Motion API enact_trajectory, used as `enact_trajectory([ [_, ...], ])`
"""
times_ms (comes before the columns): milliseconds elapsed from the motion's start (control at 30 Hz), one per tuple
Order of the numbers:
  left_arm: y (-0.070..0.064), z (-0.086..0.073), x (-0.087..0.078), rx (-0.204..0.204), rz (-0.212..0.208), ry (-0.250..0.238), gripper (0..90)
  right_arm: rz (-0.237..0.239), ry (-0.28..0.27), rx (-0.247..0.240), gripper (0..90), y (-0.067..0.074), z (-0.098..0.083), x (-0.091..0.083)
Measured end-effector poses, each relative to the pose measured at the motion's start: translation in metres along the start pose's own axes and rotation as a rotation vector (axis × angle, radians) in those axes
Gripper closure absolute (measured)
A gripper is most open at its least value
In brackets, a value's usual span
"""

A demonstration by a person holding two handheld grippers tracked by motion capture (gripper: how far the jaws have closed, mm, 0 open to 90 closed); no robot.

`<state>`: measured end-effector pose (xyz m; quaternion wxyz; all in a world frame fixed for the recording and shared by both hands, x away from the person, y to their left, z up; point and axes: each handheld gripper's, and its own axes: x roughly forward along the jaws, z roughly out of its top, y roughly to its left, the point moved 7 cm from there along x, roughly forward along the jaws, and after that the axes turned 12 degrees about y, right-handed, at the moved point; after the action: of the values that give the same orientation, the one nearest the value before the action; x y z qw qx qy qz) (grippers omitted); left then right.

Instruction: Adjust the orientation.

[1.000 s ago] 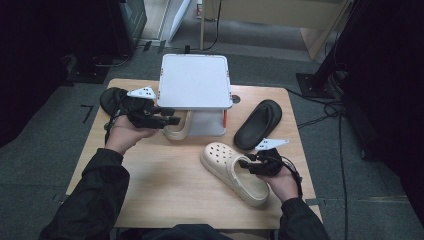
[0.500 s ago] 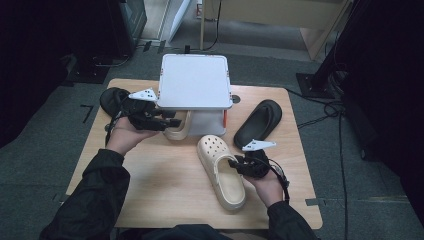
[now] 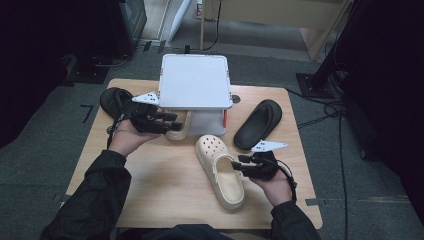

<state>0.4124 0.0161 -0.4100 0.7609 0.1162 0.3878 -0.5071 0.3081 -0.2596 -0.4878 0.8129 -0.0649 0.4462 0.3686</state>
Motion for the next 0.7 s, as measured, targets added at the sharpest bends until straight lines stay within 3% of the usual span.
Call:
enact_trajectory([
  [100, 0.002, 0.000, -0.002, -0.005, 0.004, -0.008, 51.2, -0.001, -0.036, -0.014, 68.5, -0.008, -0.005, -0.016],
  [167, 0.002, 0.000, -0.002, -0.005, 0.005, -0.009, 51.2, -0.015, -0.037, -0.011, 70.5, -0.012, -0.006, -0.017],
  [200, 0.002, 0.000, -0.002, -0.006, 0.006, -0.009, 51.2, -0.029, 0.000, 0.006, 73.1, -0.017, -0.011, -0.014],
  [300, 0.003, 0.000, -0.002, -0.004, 0.008, -0.008, 51.2, -0.038, 0.044, -0.004, 74.1, -0.022, -0.016, -0.005],
  [367, 0.003, 0.000, -0.002, -0.005, 0.010, -0.011, 51.2, -0.032, 0.090, -0.025, 74.1, -0.022, -0.020, 0.005],
  [400, 0.004, 0.000, -0.003, -0.006, 0.012, -0.014, 51.3, -0.024, 0.134, -0.058, 74.9, -0.021, -0.022, 0.014],
  [500, 0.004, 0.000, -0.004, -0.006, 0.014, -0.017, 51.3, -0.039, 0.154, -0.070, 76.4, -0.019, -0.022, 0.019],
  [700, 0.006, 0.001, -0.005, -0.009, 0.016, -0.027, 51.3, 0.002, 0.144, -0.048, 76.3, -0.016, -0.023, 0.021],
])
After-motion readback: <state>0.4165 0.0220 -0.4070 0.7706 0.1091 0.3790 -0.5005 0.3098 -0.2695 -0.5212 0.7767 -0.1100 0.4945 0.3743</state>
